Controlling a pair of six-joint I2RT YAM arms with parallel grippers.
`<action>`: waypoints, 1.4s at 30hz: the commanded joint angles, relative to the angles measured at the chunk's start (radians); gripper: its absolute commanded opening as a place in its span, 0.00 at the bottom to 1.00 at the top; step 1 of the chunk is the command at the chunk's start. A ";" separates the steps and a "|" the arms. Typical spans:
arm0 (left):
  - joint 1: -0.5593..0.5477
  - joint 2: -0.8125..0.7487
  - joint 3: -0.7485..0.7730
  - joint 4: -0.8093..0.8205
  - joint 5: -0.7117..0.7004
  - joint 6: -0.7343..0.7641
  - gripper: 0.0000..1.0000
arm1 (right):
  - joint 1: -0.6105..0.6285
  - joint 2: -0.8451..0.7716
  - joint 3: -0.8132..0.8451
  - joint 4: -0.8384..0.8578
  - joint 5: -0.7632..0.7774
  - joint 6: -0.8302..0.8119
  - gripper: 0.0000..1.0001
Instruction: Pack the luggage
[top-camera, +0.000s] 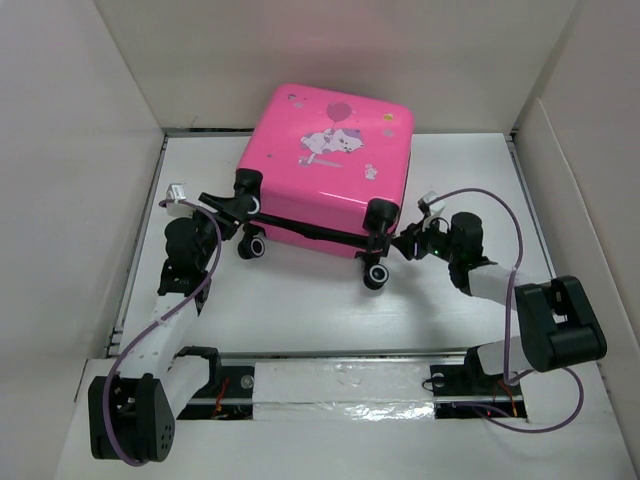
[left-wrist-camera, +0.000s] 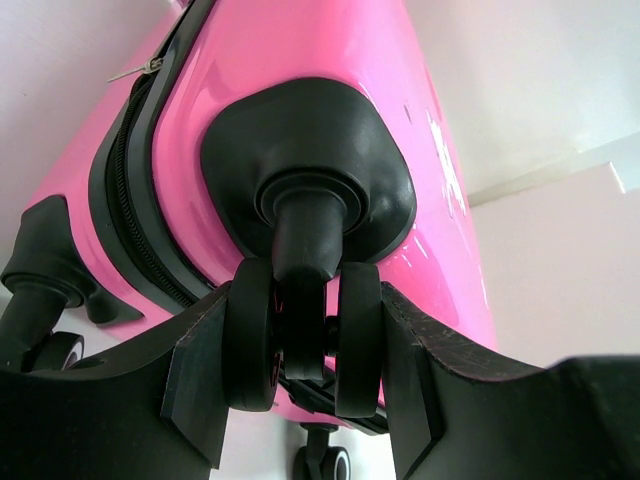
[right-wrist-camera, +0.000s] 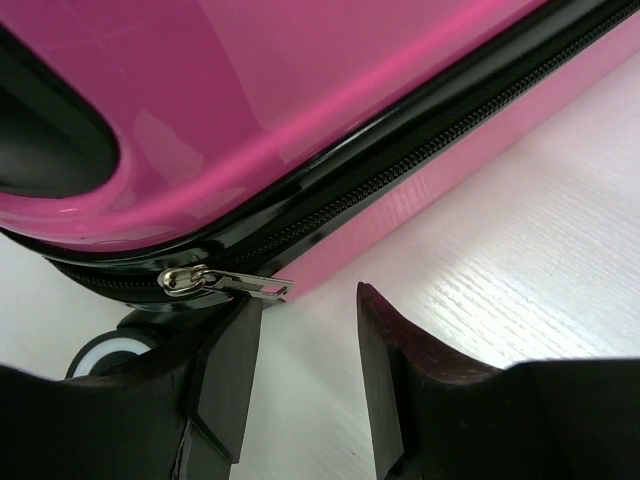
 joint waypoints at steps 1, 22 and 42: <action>-0.014 -0.037 0.017 0.193 0.042 -0.004 0.00 | 0.007 -0.043 0.069 0.125 -0.072 -0.022 0.49; -0.014 -0.057 -0.016 0.194 0.031 0.010 0.00 | 0.133 -0.110 0.089 -0.019 -0.095 -0.065 0.47; -0.034 -0.080 -0.042 0.206 -0.010 0.001 0.00 | 0.364 -0.153 -0.023 0.168 0.272 0.174 0.00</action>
